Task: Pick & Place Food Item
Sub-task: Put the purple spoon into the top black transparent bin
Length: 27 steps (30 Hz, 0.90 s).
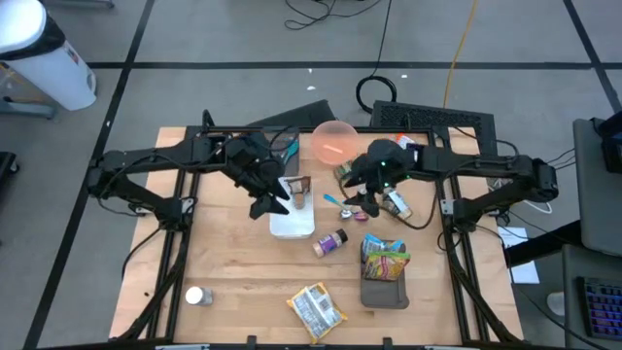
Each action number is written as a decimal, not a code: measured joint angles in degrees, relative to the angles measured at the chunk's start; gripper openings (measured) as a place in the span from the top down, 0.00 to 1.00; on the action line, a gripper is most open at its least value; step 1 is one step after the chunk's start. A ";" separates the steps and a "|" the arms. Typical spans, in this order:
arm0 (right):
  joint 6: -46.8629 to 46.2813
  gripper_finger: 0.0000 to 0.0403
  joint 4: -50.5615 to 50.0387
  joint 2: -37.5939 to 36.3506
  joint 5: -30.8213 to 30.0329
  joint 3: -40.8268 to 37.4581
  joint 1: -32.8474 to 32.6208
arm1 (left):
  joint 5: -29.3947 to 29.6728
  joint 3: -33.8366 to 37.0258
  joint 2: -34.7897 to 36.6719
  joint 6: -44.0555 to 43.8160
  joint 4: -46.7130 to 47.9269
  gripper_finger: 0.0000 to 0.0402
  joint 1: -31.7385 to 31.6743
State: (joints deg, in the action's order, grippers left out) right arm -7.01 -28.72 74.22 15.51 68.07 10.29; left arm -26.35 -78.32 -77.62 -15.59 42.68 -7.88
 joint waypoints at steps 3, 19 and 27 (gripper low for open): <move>0.05 0.36 -5.72 1.14 -0.19 -0.20 1.39 | 2.39 0.00 0.00 0.07 -0.16 0.36 -0.99; 26.56 0.37 -14.94 11.53 -2.49 -0.79 5.88 | 6.28 0.02 0.00 -0.15 -6.49 0.36 -5.38; 36.63 0.37 -14.46 16.43 -5.22 -0.79 5.78 | 6.00 0.02 0.00 -1.40 -6.41 0.36 -5.34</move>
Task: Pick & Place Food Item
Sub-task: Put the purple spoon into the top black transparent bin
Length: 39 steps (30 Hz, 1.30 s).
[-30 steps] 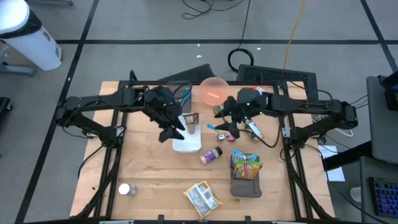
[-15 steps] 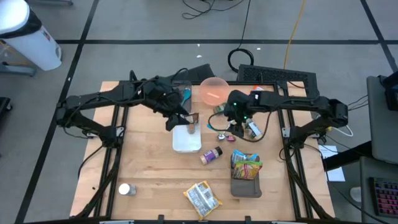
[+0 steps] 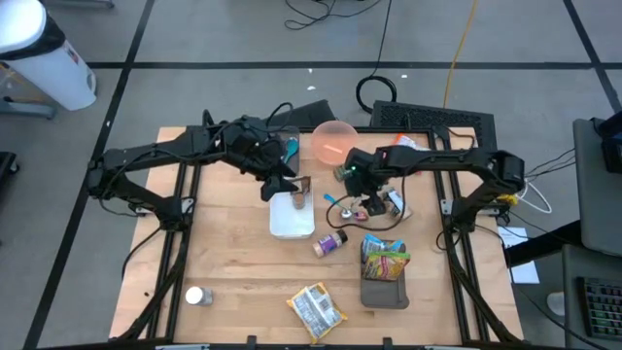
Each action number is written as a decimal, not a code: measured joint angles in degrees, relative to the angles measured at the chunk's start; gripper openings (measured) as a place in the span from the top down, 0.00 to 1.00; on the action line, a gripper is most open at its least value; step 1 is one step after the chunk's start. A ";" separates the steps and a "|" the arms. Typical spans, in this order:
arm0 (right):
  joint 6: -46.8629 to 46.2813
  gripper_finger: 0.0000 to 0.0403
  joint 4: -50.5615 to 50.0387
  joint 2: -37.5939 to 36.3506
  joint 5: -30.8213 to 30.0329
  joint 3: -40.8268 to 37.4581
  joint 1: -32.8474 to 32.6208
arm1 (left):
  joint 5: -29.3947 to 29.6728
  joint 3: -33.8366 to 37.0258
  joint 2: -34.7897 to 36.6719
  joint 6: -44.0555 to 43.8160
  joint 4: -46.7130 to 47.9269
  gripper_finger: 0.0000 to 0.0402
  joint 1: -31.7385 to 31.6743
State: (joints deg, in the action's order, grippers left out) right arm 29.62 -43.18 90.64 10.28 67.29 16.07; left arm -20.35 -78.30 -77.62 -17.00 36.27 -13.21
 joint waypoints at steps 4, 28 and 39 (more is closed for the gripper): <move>-1.25 0.37 -0.28 1.66 0.53 0.00 -0.75 | -0.07 0.00 0.00 -0.02 0.11 0.36 0.00; -6.29 0.37 -3.38 -0.74 -11.81 -7.44 -11.50 | -0.10 0.00 0.00 0.77 2.91 0.36 0.82; -8.02 0.37 6.17 -19.90 -20.70 -15.29 -12.32 | 3.68 0.02 0.00 0.44 3.50 0.36 2.10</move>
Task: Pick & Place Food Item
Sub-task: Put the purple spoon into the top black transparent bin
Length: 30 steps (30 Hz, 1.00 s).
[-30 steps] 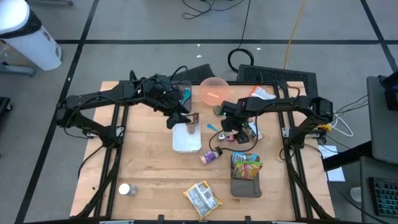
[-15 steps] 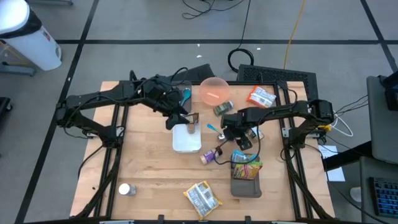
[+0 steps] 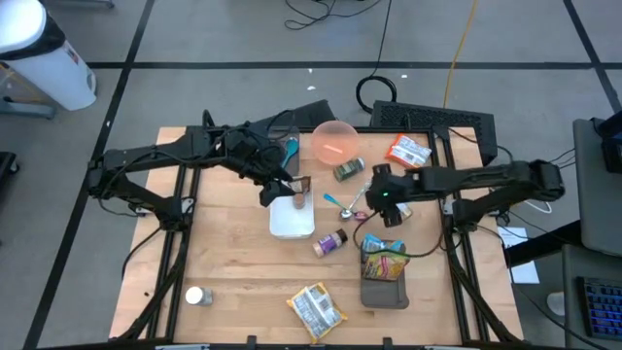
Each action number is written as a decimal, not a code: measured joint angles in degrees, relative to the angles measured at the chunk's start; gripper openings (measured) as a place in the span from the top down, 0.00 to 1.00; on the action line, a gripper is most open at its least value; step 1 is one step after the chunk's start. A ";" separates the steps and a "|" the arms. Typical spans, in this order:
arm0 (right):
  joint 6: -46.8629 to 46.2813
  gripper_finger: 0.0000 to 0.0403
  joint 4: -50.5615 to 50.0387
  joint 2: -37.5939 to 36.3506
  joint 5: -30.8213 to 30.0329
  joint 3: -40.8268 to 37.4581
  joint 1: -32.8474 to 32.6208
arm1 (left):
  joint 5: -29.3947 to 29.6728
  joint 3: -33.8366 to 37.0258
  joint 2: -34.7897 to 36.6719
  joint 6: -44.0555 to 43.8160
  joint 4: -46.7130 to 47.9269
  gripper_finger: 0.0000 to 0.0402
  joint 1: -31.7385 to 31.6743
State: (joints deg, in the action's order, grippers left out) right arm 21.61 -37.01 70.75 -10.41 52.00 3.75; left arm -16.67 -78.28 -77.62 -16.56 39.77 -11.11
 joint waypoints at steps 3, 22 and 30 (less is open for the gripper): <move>-2.32 0.37 5.77 -4.41 0.08 -3.59 0.00 | 0.35 0.00 0.00 0.22 -0.04 0.36 0.00; 19.02 0.37 25.26 -8.92 -4.88 -21.36 -7.69 | 2.26 0.00 0.00 -3.67 -0.15 0.36 -0.11; 21.23 0.37 27.83 -8.92 1.24 -24.37 -7.64 | 2.34 0.00 0.00 -4.76 -0.15 0.36 -0.11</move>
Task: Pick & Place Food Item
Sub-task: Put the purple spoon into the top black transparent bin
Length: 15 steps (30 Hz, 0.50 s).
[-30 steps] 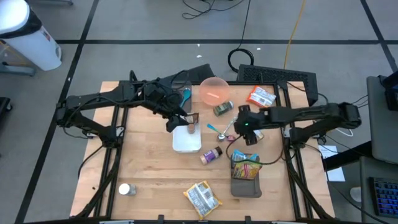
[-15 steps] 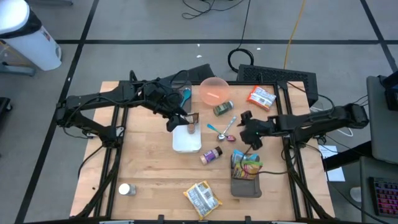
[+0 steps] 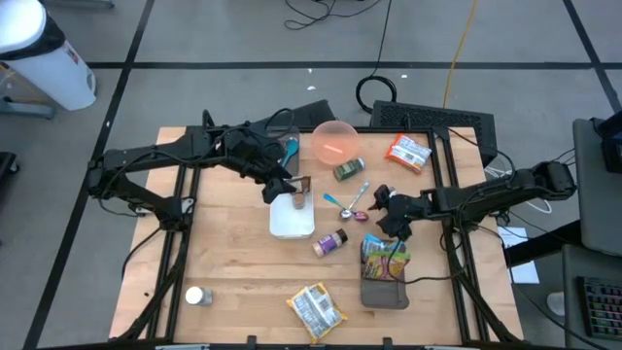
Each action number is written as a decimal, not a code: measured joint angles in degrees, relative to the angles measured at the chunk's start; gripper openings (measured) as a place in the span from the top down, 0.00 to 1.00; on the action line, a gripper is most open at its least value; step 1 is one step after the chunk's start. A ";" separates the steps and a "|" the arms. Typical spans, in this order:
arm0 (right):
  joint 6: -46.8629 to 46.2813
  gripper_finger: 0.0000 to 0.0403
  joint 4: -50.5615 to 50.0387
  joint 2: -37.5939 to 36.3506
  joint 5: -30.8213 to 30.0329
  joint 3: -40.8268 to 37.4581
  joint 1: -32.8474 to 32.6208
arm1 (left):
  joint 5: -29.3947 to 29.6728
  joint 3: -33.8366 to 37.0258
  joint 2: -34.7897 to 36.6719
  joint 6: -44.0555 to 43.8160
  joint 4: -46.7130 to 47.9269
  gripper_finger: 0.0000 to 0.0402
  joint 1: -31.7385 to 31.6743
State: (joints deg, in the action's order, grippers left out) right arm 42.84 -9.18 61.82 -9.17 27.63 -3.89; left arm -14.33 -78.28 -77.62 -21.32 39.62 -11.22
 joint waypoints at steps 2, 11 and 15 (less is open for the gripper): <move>0.19 0.38 1.10 0.00 1.81 -0.48 0.01 | 0.95 0.00 0.00 0.00 0.00 0.36 0.00; 2.27 0.47 3.90 0.02 4.70 -3.26 0.01 | 2.38 0.00 0.00 -0.31 -0.02 0.36 -1.17; 2.55 0.49 5.08 0.58 4.60 -3.29 0.05 | 2.34 0.00 0.00 -0.33 -0.02 0.36 -1.97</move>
State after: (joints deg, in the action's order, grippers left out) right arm 45.39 -4.10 62.40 -4.58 24.34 -3.84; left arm -11.99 -78.28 -77.62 -21.65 39.59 -13.19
